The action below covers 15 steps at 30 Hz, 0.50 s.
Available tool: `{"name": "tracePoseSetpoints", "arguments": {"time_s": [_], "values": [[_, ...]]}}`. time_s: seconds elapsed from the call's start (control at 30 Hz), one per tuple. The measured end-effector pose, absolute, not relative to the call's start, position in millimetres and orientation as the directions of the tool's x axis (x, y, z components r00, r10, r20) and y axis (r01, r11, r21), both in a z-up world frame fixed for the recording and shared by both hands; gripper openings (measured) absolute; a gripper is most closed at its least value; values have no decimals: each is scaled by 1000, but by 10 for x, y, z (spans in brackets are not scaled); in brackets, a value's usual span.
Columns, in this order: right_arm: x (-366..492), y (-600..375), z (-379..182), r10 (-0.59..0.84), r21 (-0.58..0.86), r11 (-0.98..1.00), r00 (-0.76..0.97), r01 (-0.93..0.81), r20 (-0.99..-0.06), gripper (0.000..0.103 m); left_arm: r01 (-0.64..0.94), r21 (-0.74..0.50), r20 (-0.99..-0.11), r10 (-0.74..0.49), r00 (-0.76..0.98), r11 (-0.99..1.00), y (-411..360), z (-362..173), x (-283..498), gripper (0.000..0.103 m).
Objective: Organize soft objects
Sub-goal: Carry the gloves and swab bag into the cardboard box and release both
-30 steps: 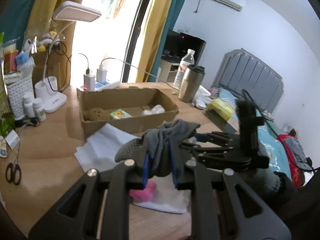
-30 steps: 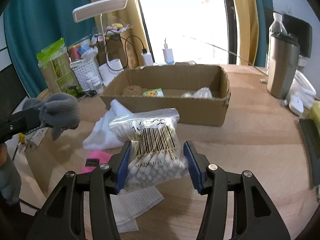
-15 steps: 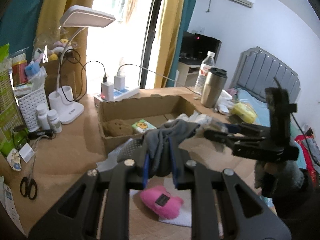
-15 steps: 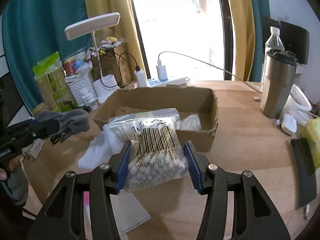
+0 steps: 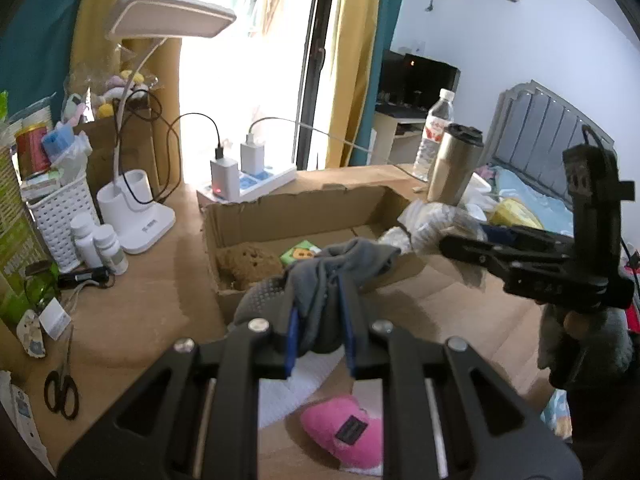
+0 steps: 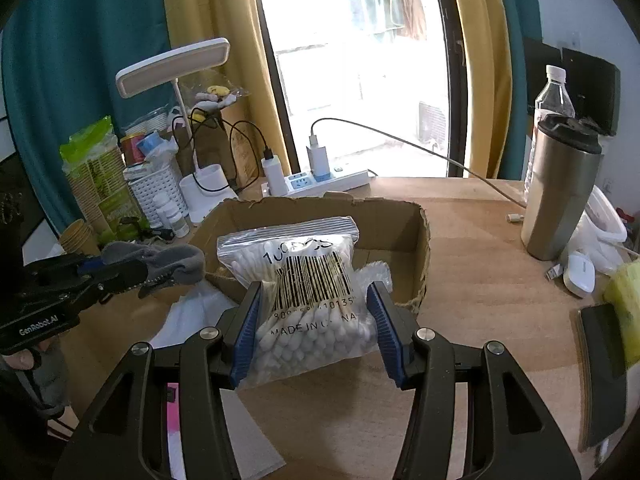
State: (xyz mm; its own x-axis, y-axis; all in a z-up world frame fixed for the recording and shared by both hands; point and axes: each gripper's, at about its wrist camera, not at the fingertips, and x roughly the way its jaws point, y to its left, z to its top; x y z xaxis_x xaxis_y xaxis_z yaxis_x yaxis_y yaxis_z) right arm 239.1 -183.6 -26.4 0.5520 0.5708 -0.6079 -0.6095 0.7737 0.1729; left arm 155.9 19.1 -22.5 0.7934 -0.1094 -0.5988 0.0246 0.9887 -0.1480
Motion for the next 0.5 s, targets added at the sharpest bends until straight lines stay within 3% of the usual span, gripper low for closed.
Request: {"name": "tracePoseSetpoints", "arguments": {"time_s": [0.5], "values": [[2743, -1807, -318, 595, 201, 761, 539, -617, -596, 55, 31, -115, -619, -96, 780, 993, 97, -247, 1982, 18]]}}
